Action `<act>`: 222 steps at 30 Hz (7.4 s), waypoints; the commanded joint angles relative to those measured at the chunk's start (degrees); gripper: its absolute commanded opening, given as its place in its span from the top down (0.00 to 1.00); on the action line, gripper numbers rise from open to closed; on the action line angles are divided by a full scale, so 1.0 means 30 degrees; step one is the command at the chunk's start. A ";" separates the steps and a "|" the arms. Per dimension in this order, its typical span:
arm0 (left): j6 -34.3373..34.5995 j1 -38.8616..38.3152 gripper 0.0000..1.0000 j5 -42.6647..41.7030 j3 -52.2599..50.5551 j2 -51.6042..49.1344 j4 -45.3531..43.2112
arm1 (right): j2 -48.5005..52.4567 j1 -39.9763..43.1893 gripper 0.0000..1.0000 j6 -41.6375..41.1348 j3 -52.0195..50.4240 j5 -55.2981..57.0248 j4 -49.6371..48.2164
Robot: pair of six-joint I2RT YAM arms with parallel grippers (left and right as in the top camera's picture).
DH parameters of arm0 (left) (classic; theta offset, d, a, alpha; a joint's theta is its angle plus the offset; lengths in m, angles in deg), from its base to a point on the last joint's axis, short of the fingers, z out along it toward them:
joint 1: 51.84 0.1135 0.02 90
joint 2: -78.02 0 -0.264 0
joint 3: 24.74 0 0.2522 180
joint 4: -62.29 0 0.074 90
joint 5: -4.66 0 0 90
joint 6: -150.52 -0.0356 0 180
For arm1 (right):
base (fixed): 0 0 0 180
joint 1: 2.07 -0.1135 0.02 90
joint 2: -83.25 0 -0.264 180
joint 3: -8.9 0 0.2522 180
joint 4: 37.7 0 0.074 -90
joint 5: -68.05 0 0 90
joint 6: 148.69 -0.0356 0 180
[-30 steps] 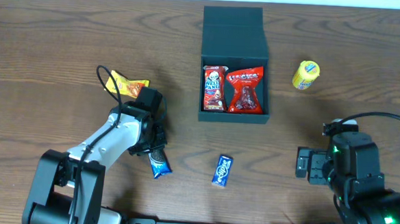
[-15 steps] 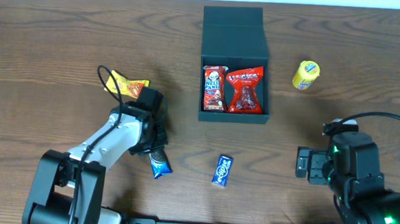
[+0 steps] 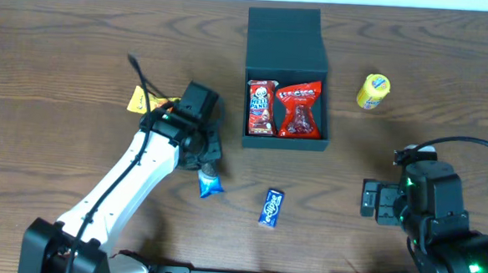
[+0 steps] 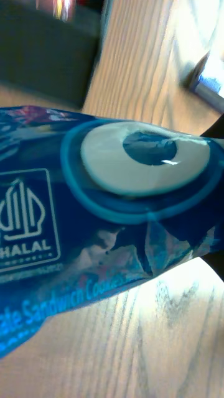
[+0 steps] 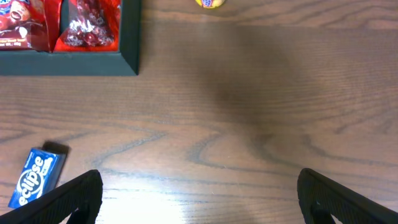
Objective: Pack container
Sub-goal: 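Lift the Oreo pack and lower it into the black box, then release the Oreo pack and move the left gripper over the blue Eclipse tin, then lower the left gripper and grasp the Eclipse mints tin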
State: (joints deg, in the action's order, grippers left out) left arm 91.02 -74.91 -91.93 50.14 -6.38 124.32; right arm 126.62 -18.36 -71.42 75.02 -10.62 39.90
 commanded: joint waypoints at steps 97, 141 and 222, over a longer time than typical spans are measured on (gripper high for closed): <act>-0.0743 -0.4306 0.08 0.0321 2.2556 -1.4746 0.6346 | -0.0087 0.0299 0.01 0.0124 0.0022 0.0066 0.0036; 0.2477 -1.1147 0.05 0.3293 0.2543 0.0743 0.2433 | -0.0087 0.0299 0.01 0.0124 0.0022 0.0066 0.0036; 0.7410 -1.2713 0.61 0.2732 0.0007 -0.7708 -0.5078 | -0.0087 0.0299 0.01 0.0124 0.0022 0.0066 0.0036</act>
State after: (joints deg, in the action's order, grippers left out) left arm 113.05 -112.72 -82.94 50.91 -28.17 109.31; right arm 126.62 -18.36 -71.42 75.00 -10.62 39.92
